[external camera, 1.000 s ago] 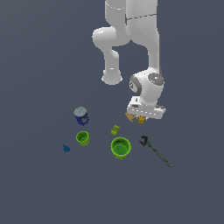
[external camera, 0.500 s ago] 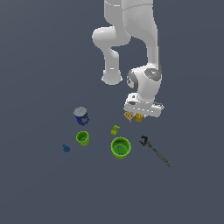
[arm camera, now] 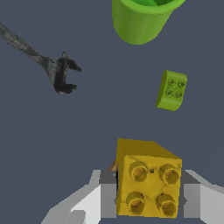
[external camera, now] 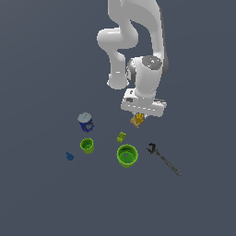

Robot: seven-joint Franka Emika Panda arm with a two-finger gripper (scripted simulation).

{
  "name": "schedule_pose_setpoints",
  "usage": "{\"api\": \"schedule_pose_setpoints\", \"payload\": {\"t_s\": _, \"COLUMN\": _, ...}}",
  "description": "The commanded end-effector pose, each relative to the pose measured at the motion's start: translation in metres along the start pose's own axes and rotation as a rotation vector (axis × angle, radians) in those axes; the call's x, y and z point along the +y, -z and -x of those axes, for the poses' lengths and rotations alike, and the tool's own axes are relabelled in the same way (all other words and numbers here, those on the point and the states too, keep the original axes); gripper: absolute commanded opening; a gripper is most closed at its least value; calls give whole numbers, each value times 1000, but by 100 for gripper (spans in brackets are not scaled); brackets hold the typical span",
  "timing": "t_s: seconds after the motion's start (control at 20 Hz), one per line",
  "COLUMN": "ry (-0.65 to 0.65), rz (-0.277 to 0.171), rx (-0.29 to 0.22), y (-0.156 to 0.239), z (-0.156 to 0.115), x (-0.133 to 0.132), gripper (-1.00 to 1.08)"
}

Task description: Pick up a designated object from a clutter of objects.

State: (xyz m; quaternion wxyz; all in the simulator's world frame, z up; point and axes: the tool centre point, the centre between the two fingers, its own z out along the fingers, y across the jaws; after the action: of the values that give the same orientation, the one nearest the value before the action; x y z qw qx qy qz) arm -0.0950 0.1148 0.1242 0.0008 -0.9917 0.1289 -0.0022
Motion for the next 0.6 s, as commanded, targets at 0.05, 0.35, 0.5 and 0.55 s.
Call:
{"api": "schedule_pose_setpoints", "payload": {"t_s": 0.05, "ry": 1, "rz": -3, "rx": -1, "y": 31, "z": -10, "x": 22, "gripper": -100}}
{"api": "schedule_pose_setpoints", "payload": {"t_s": 0.35, "ry": 1, "rz": -5, "rx": -2, "y": 86, "z": -28, "x": 60, "gripper": -100}}
{"api": "schedule_pose_setpoints", "payload": {"t_s": 0.5, "ry": 1, "rz": -5, "rx": -3, "y": 113, "z": -37, "x": 80, "gripper": -100}}
{"api": "schedule_pose_setpoints", "payload": {"t_s": 0.55, "ry": 1, "rz": -5, "rx": -3, "y": 122, "z": -40, "x": 86, "gripper": -100}}
